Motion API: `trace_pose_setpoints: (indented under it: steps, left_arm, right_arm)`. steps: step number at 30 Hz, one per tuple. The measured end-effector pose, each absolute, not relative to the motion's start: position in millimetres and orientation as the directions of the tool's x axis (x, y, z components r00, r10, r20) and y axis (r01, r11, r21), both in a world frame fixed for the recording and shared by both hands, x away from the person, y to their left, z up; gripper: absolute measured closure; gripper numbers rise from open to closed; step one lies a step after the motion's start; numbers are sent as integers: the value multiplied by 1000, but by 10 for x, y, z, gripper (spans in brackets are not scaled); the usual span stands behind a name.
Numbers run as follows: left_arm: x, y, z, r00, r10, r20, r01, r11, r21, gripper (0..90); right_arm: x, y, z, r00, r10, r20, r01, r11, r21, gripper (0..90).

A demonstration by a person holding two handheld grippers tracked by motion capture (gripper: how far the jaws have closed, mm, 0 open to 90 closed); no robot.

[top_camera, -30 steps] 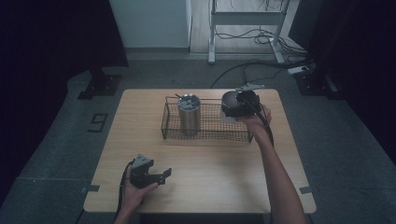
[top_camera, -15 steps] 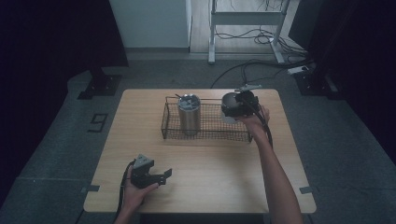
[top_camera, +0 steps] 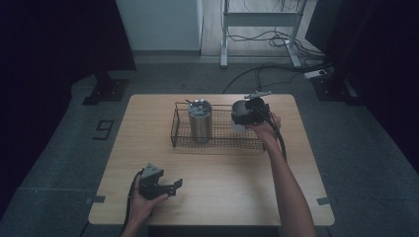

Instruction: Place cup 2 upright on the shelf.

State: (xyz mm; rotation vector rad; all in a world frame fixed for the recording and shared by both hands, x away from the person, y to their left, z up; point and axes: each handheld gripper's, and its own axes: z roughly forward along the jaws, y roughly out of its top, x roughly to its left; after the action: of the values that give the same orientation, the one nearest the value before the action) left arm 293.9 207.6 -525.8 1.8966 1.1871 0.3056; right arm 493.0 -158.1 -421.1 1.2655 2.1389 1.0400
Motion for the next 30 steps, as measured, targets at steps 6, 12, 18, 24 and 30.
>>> trace_pose_setpoints:
  steps: [6,12,18,24,30]
  left_arm:
    - [2938,2074,-5261,519,826,-220,617,-184,765,83]
    - [2939,2061,-5271,520,825,-219,619,-189,762,83]
    - [2942,2054,-5282,522,824,-218,622,-194,758,83]
    - [2943,2054,-5285,523,824,-219,625,-196,756,83]
    - [2945,2049,-5294,523,824,-219,627,-197,754,83]
  right_arm:
    - [4966,-1580,-4306,-469,883,3,555,292,779,66]
    - [5006,-1608,-4393,-457,889,5,573,290,767,66]
    - [5043,-1619,-4447,-451,892,-2,586,298,754,66]
    - [5079,-1625,-4485,-447,894,-7,590,301,749,66]
    - [5119,-1624,-4543,-445,895,-3,601,301,740,66]
